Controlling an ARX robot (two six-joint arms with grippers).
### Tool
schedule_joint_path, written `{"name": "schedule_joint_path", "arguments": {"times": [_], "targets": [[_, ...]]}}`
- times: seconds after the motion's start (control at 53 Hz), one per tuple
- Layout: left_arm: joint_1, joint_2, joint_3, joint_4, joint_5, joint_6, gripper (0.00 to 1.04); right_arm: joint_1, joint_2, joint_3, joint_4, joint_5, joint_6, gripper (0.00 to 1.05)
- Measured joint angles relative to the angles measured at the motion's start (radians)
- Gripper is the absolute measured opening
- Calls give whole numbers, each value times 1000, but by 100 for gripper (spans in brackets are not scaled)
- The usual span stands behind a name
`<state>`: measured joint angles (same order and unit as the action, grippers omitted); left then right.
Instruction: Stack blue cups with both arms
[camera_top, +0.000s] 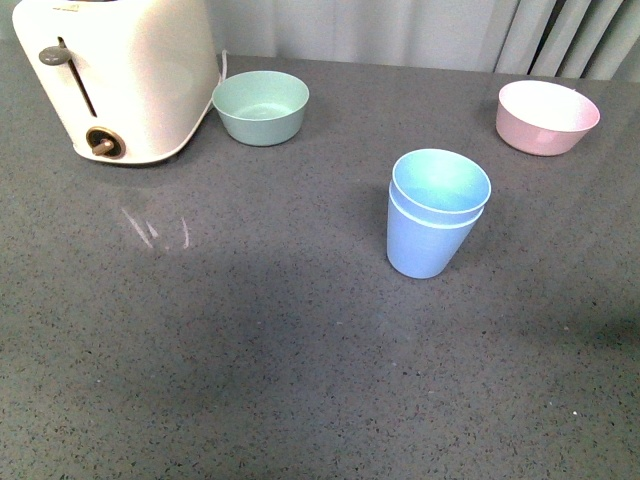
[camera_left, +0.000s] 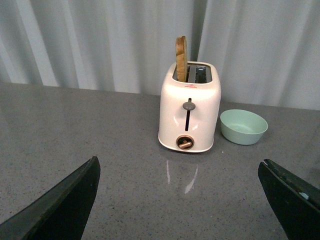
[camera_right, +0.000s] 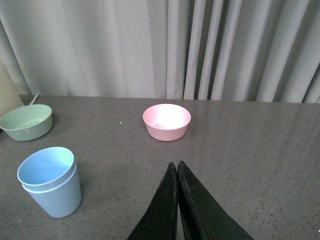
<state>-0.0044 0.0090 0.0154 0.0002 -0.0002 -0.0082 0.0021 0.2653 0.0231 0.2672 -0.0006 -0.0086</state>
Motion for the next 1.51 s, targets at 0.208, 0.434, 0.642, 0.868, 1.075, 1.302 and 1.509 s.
{"name": "schedule_joint_path", "arguments": {"times": [0.208, 0.434, 0.642, 0.868, 1.075, 1.302, 1.509], "targets": [[0, 0, 0, 0, 0, 0, 96, 0, -60, 0, -61, 0, 0, 2], [0, 0, 0, 0, 0, 0, 96, 0, -195, 0, -231, 0, 1, 2], [0, 0, 0, 0, 0, 0, 96, 0, -257, 0, -265, 0, 1, 2], [0, 0, 0, 0, 0, 0, 96, 0, -259, 0, -265, 0, 1, 19], [0, 0, 0, 0, 0, 0, 96, 0, -259, 1, -266, 0, 1, 51], [0, 0, 0, 0, 0, 0, 96, 0, -259, 0, -266, 0, 1, 86], [0, 0, 0, 0, 0, 0, 96, 0, -259, 0, -266, 0, 2, 96]]}}
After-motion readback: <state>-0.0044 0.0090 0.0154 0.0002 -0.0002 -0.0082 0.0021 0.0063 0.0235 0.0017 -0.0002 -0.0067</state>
